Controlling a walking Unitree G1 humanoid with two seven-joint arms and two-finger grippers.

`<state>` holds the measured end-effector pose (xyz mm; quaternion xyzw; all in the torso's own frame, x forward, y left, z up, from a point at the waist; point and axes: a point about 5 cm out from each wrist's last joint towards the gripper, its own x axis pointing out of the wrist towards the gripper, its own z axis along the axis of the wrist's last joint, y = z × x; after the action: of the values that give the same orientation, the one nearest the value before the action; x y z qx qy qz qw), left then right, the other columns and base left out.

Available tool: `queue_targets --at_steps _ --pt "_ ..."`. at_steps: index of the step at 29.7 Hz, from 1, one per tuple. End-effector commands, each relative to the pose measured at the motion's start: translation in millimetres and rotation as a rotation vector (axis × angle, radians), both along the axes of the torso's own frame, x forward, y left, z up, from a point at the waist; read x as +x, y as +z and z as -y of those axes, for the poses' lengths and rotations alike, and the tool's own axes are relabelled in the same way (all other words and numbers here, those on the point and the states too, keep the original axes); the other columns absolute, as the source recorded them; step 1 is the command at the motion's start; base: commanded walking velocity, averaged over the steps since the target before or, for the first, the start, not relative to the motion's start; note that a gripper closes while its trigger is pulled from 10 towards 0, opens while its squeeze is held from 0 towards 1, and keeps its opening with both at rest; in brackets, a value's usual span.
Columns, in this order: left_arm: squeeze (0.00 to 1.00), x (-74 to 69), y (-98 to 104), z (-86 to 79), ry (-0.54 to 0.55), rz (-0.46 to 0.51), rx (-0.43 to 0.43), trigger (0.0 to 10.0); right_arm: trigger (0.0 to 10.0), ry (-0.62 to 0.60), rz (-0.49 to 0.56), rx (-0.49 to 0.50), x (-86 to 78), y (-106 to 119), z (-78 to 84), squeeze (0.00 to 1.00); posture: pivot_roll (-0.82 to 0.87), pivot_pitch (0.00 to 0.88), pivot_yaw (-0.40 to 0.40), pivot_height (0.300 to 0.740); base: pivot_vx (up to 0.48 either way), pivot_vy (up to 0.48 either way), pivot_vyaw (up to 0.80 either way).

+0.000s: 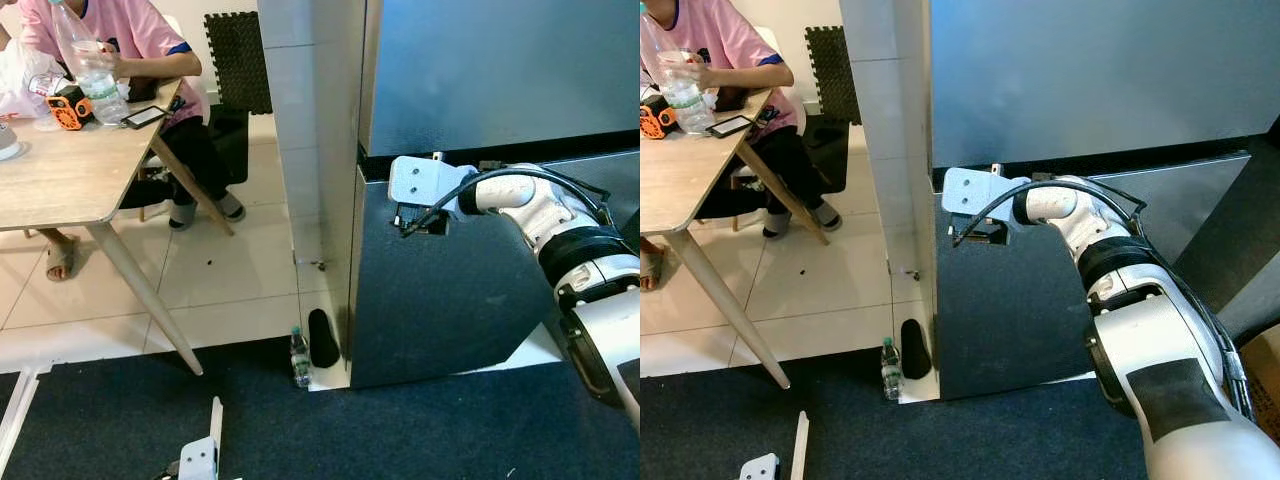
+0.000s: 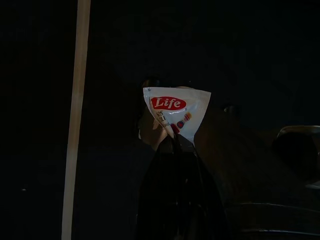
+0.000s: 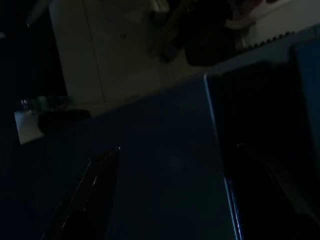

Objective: Restocking fridge

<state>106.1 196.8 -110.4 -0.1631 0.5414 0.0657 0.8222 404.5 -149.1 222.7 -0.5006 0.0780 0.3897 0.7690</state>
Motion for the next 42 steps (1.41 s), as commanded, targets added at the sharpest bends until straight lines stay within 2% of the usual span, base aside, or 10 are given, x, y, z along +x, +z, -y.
queue_targets --at_steps 1,7,14,21,25,26,29,31,37,42 --pt "0.00 -24.5 -5 -4.2 0.016 -0.083 -0.003 10.0 10.0 -0.032 0.014 -0.027 2.4 5 4.5 0.00 -0.01 0.000 -0.026 0.740 0.000 0.000 0.00" --pt "0.00 -25.8 -6 -4.4 0.021 -0.085 -0.005 10.0 10.0 -0.025 -0.052 -0.089 -0.3 -6 7.3 0.00 -0.01 0.000 -0.025 0.740 0.000 0.000 0.00" --pt "0.00 -25.0 -5 -3.7 0.016 -0.084 -0.005 10.0 10.0 0.074 -0.252 -0.251 -12.2 -28 14.2 0.00 -0.01 0.000 -0.026 0.740 0.000 0.000 0.00" --pt "0.00 -22.7 -5 -2.5 0.011 -0.080 -0.007 10.0 10.0 0.122 -0.313 -0.274 -16.3 -31 13.5 0.00 -0.01 0.000 -0.027 0.740 0.000 0.000 0.00" --pt "0.00 -21.7 -5 -1.8 0.009 -0.078 -0.008 10.0 10.0 0.142 -0.304 -0.225 -15.7 -25 10.2 0.00 -0.01 0.000 -0.027 0.740 0.000 0.000 0.00" --pt "0.00 -20.7 -5 -0.9 0.007 -0.076 -0.010 10.0 10.0 0.171 -0.275 -0.119 -14.1 -14 3.0 0.00 -0.01 0.000 -0.028 0.740 0.000 0.000 0.00" --pt "0.00 -20.0 -5 -0.4 0.005 -0.074 -0.011 10.0 10.0 0.184 -0.241 -0.058 -12.6 -6 -1.1 0.00 -0.01 0.000 -0.027 0.740 0.000 0.000 0.00" --pt "0.00 -19.7 -5 -0.1 0.002 -0.074 -0.011 10.0 10.0 0.141 -0.171 -0.019 -8.0 2 -1.8 0.00 -0.02 0.000 -0.027 0.740 0.000 0.000 0.00" --pt "0.00 -20.2 -5 0.1 -0.003 -0.076 -0.011 10.0 10.0 0.016 -0.040 0.011 1.0 12 1.9 0.00 -0.02 0.000 -0.026 0.740 0.000 0.000 0.00" --pt "0.00 -21.0 -5 -0.1 -0.006 -0.077 -0.011 10.0 10.0 -0.045 0.016 0.015 4.7 15 3.8 0.00 -0.01 0.000 -0.024 0.740 0.000 0.000 0.00"
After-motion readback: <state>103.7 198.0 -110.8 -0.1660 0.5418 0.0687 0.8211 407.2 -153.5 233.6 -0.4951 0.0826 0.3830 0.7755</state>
